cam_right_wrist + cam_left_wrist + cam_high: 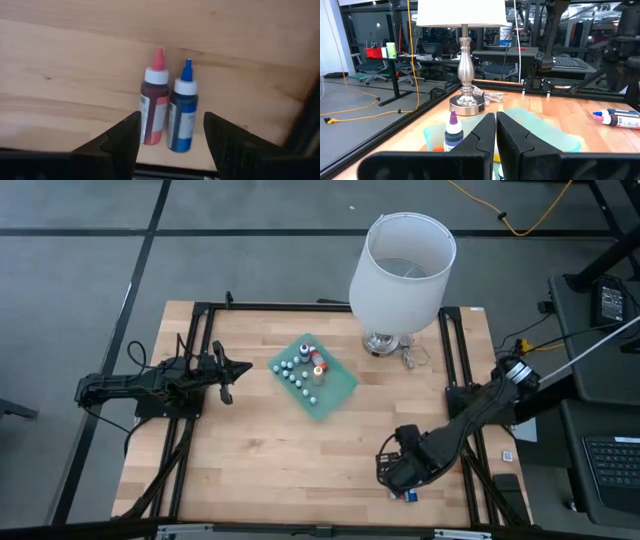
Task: Pick & Place food coloring
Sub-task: Put the large blue food coloring bottle into the green bin
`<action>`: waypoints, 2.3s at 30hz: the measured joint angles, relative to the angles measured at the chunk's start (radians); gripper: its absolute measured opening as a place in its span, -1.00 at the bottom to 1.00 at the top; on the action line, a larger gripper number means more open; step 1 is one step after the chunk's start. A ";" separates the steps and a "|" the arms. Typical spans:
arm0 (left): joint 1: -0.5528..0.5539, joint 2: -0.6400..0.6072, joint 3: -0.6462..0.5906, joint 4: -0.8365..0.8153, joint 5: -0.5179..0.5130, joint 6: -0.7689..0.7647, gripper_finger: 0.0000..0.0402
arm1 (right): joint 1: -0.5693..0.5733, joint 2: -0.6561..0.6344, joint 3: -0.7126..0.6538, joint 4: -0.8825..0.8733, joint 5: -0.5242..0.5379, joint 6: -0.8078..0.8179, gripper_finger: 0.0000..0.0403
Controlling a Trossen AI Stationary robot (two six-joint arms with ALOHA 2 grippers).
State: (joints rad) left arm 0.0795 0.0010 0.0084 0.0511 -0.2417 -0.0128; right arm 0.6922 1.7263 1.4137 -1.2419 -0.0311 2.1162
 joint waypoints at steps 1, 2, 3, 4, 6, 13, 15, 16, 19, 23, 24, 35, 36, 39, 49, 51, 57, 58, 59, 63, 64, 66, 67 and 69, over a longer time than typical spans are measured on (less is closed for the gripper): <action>0.000 0.000 0.000 0.000 0.000 0.000 -0.94 | 0.000 0.004 -0.012 0.020 0.000 -0.001 0.07; 0.000 0.000 0.000 0.000 0.000 0.000 -0.94 | 0.000 0.006 -0.032 0.048 0.000 -0.001 0.07; 0.000 0.000 0.000 0.000 0.000 0.000 -0.95 | 0.001 0.007 -0.055 0.080 0.000 -0.001 0.07; 0.000 0.000 0.000 0.000 0.000 0.000 -0.95 | 0.000 0.007 -0.077 0.113 0.000 0.000 0.07; 0.000 0.000 0.000 0.000 0.000 0.000 -0.97 | 0.000 0.007 -0.115 0.170 0.000 0.000 0.07; 0.000 0.000 0.000 0.000 0.000 0.000 -0.95 | 0.002 0.007 -0.192 0.200 -0.049 0.000 0.07; 0.000 0.000 0.000 0.000 0.000 0.000 -0.94 | 0.009 0.007 -0.212 0.210 -0.055 0.000 0.07; 0.000 0.000 0.000 0.000 0.000 0.000 -0.94 | 0.013 0.007 -0.222 0.222 -0.060 0.000 0.07; 0.000 0.000 0.000 0.000 0.000 0.000 -0.94 | 0.020 0.007 -0.256 0.276 -0.082 0.000 0.07; 0.000 0.000 0.000 0.000 0.000 0.000 -0.96 | 0.032 0.007 -0.284 0.329 -0.085 0.022 0.07; 0.000 0.000 0.000 0.000 0.000 0.000 -0.97 | 0.033 0.007 -0.289 0.333 -0.083 0.024 0.07; 0.000 0.000 0.000 0.000 0.000 0.000 -0.94 | 0.036 0.006 -0.342 0.361 -0.067 0.025 0.07; 0.000 0.000 0.000 0.000 0.000 0.000 -0.94 | 0.036 0.005 -0.344 0.361 -0.067 0.025 0.07; 0.000 0.000 0.000 0.000 0.000 0.000 -0.95 | 0.036 0.005 -0.357 0.373 -0.067 0.024 0.07; 0.000 0.000 0.000 0.000 0.000 0.000 -0.95 | 0.036 0.006 -0.390 0.431 -0.064 0.023 0.07; 0.000 0.000 0.000 0.000 0.000 0.000 -0.94 | 0.036 0.006 -0.390 0.431 -0.056 0.024 0.07; 0.000 0.000 0.000 0.000 0.000 0.000 -0.95 | 0.036 0.006 -0.390 0.444 -0.048 0.028 -0.01; 0.000 0.000 0.000 0.000 0.000 0.000 -0.96 | 0.036 0.006 -0.390 0.448 -0.048 0.028 -0.03; 0.000 0.000 0.000 0.000 0.000 0.000 -0.96 | 0.036 0.006 -0.390 0.450 -0.048 0.028 -0.06; 0.000 0.000 0.000 0.000 0.000 0.000 -0.97 | 0.036 0.006 -0.390 0.454 -0.048 0.030 -0.15; 0.000 0.000 0.000 0.000 0.000 0.000 -0.96 | 0.036 0.006 -0.390 0.454 -0.048 0.030 -0.17; 0.000 0.000 0.000 0.000 0.000 0.000 -0.96 | 0.036 0.006 -0.390 0.454 -0.048 0.030 -0.20; 0.000 0.000 0.000 0.000 0.000 0.000 -0.95 | 0.036 0.006 -0.390 0.454 -0.048 0.030 -0.21; 0.000 0.000 0.000 0.000 0.000 0.000 -0.94 | 0.036 0.006 -0.390 0.454 -0.048 0.044 -0.25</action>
State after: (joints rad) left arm 0.0794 0.0008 0.0083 0.0512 -0.2417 -0.0128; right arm 0.7280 1.7321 1.0241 -0.7879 -0.0795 2.1599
